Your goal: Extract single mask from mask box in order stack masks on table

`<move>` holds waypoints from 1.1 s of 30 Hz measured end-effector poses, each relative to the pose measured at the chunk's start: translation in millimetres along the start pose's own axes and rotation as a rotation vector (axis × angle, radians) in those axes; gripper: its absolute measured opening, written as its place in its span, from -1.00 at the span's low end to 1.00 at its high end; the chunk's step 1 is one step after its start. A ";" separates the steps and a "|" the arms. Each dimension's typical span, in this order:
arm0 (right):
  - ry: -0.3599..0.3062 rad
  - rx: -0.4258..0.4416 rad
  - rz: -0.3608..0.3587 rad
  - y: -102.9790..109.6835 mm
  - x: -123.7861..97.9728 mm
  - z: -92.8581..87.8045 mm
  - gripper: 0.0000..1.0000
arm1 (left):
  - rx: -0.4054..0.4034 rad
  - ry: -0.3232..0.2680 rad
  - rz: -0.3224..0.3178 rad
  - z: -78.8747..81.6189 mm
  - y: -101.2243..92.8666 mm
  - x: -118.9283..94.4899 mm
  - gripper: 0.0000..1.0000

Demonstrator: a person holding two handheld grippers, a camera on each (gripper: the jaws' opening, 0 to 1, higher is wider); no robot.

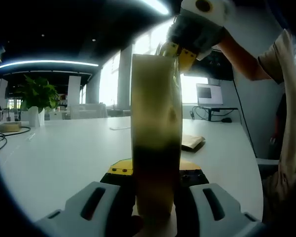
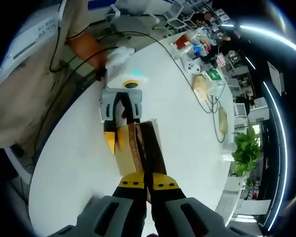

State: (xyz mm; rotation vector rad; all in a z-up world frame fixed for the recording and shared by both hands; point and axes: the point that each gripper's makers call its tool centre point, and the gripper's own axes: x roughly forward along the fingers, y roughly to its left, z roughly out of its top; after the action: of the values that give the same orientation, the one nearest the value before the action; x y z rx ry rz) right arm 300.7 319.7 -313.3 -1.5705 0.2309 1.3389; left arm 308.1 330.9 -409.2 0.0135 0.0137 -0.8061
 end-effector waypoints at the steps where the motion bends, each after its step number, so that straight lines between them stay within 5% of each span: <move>1: 0.003 0.006 0.001 -1.7 0.9 0.7 -1.00 | 0.001 0.000 0.000 -0.1 -0.1 0.0 -0.61; 8: 0.033 -0.029 0.026 -3.0 4.1 2.3 -1.00 | 0.005 0.001 0.000 0.0 -0.1 0.1 -0.61; 17: 0.039 -0.015 -0.031 0.8 0.4 -0.1 -1.00 | 0.002 0.001 -0.001 0.4 -0.1 0.7 -0.61; 33: -0.052 0.045 -0.128 -2.5 -16.9 -2.0 -1.00 | 0.005 0.002 -0.003 0.1 -0.8 1.2 -0.60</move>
State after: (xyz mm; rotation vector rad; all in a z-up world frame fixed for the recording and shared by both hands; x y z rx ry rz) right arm 297.5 312.0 -298.3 -1.4856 0.1252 1.2646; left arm 308.3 329.5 -409.1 0.0189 0.0133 -0.8093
